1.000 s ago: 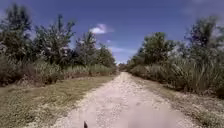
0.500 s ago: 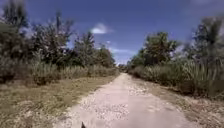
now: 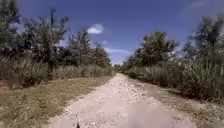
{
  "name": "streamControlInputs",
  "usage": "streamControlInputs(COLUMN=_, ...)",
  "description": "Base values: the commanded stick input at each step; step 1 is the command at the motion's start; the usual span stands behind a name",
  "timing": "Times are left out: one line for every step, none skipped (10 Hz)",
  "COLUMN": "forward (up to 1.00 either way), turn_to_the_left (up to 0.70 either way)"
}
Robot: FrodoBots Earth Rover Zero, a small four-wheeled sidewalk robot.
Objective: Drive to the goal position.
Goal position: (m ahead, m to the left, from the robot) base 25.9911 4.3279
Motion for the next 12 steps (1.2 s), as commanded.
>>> streamControlInputs(forward=0.7, turn_to_the_left=-0.27)
streamControlInputs(forward=0.7, turn_to_the_left=-0.26)
streamControlInputs(forward=0.7, turn_to_the_left=-0.05)
streamControlInputs(forward=0.7, turn_to_the_left=0.0)
streamControlInputs(forward=0.7, turn_to_the_left=0.0)
streamControlInputs(forward=0.7, turn_to_the_left=-0.01)
streamControlInputs(forward=0.7, turn_to_the_left=-0.16)
streamControlInputs(forward=0.7, turn_to_the_left=-0.27)
streamControlInputs(forward=0.7, turn_to_the_left=-0.27)
streamControlInputs(forward=0.7, turn_to_the_left=-0.24)
streamControlInputs(forward=0.7, turn_to_the_left=-0.05)
streamControlInputs(forward=0.7, turn_to_the_left=0.0)
